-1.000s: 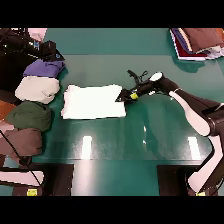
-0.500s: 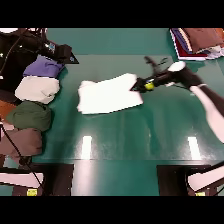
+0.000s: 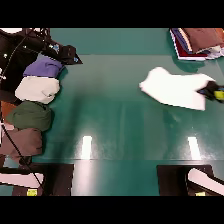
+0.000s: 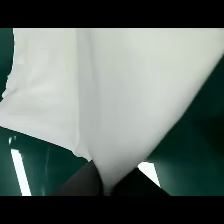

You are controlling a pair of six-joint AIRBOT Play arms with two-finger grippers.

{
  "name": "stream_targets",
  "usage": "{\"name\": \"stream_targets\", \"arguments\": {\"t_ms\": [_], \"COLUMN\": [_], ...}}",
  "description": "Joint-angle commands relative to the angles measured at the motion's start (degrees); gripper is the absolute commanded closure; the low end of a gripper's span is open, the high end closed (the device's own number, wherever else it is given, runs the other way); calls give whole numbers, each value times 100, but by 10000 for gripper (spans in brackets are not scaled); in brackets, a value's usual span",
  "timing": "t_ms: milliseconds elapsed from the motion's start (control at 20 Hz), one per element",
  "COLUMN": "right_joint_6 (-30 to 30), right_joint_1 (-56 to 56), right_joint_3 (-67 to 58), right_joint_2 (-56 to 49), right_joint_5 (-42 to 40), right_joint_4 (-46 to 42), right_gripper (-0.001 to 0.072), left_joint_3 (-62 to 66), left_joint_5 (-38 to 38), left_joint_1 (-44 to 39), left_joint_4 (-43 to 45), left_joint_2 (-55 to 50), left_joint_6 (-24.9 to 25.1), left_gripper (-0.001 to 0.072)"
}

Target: Fold the shirts.

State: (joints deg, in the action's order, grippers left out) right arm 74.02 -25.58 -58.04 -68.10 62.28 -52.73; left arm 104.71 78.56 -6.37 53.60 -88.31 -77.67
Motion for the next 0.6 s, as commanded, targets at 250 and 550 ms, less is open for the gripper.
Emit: {"name": "stream_targets", "arguments": {"t_ms": [250,550], "right_joint_6": [162,157], "right_joint_1": [-2817,-2962], "right_joint_3": [1213,1169], "right_joint_2": [603,592], "right_joint_5": [-542,-24], "right_joint_4": [-136,-1102], "right_gripper": [694,245], "left_joint_3": [4,4], "left_joint_5": [-114,35], "left_joint_1": [-7,-7], "left_joint_4": [-4,4], "left_joint_2": [4,4], "left_joint_6": [-42,-28], "left_gripper": [684,684]}}
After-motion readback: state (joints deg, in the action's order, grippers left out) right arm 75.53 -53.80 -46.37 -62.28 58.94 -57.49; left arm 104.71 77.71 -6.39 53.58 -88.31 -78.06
